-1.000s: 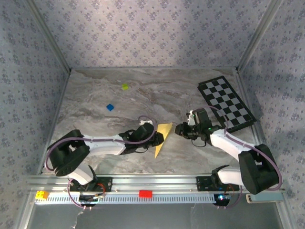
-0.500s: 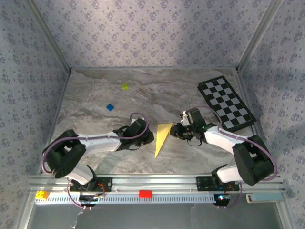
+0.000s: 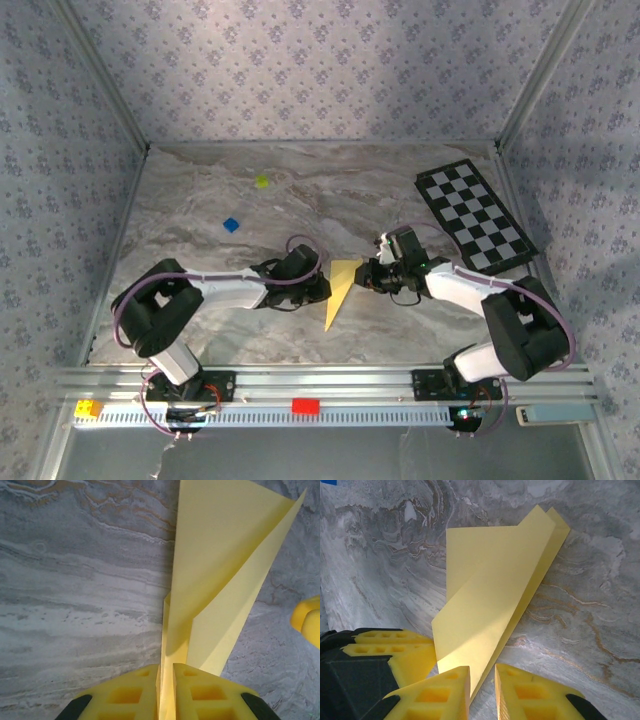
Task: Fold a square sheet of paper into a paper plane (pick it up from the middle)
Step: Move a paper plane to the center of the table.
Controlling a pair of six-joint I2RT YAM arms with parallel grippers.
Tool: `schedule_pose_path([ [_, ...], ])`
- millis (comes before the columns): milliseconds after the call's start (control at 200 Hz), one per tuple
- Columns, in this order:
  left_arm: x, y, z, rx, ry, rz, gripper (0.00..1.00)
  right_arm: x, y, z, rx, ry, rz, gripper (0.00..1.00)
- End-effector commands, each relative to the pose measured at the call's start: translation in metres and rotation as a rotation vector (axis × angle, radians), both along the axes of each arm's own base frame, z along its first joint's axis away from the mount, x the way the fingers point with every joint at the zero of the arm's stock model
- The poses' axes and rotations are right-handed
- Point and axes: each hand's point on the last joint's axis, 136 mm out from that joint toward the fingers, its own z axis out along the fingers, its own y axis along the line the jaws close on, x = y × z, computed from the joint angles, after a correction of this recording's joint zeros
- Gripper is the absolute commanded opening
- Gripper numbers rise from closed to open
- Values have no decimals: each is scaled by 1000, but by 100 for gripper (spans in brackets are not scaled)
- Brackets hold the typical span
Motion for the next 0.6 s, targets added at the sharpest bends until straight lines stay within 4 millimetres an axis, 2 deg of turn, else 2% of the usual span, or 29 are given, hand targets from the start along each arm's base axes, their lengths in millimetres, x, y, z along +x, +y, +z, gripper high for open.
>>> schedule_pose_path([
  [0,1,2,-2,30,13,-9,15,5,7,8,22,-17,19,21],
  [240,1,8,-1,42,2,8,17,5,10,6,30,-12,26,21],
  [600,-8,-15,4,-83,22,-78,23,4,15,-4,45,26,41,21],
])
